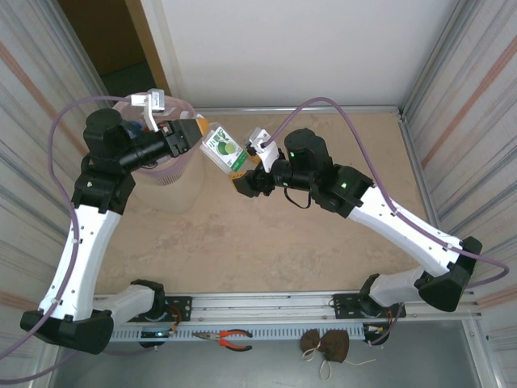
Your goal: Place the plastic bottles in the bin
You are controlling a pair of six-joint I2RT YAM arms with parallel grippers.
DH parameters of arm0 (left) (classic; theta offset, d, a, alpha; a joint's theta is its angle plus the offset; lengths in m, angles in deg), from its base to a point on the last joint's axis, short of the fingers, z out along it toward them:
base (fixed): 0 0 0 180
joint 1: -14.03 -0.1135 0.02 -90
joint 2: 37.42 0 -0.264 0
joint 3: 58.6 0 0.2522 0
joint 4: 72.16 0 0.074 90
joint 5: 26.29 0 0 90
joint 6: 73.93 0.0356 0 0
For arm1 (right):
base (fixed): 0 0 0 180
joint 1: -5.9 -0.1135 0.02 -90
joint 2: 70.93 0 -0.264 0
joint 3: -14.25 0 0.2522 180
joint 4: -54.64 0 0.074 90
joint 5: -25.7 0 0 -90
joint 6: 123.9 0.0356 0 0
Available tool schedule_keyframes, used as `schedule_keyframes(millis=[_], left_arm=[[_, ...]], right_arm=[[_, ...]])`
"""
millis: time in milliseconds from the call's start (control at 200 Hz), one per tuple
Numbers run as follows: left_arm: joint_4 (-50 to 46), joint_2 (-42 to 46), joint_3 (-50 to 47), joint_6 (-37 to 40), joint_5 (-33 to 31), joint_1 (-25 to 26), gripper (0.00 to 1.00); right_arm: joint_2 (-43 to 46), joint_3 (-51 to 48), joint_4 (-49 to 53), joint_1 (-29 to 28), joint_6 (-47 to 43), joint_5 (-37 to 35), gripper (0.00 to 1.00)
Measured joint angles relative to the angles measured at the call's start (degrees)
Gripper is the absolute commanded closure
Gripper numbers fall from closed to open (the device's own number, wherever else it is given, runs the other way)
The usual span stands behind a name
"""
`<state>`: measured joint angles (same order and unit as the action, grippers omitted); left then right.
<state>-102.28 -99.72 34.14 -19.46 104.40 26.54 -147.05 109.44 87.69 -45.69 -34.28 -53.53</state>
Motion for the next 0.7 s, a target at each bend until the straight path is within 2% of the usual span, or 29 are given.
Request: schedule_keyframes(millis=[105,220,356,521,701], left_arm=[[0.0,0.0,0.0,0.4,-0.1,0.0,0.67],[-0.8,0.0,0.3,1.6,-0.4,0.1,0.68],[-5.0,-0.4,3.2,5.8,-1.0,0.6,0.70],[-12.5,-2.3,10.3,16.8,-4.9,-0.3,0.73],[-22.4,-5.4,19.7,31.9,-12.9,-0.8,0.72]], right_arm=[[0.0,0.0,0.0,0.0,0.0,0.0,0.47],[0.0,-0.2,0.0,0.0,0.0,-0.2,0.36],[0.2,-0.4,0.0,0.0,0.0,-0.4,0.27],[2.9,-1.3,0.6,0.2,0.2,-1.8,0.23],[6.8,-1.4,0.8,0.3,0.2,-3.6,0.22]])
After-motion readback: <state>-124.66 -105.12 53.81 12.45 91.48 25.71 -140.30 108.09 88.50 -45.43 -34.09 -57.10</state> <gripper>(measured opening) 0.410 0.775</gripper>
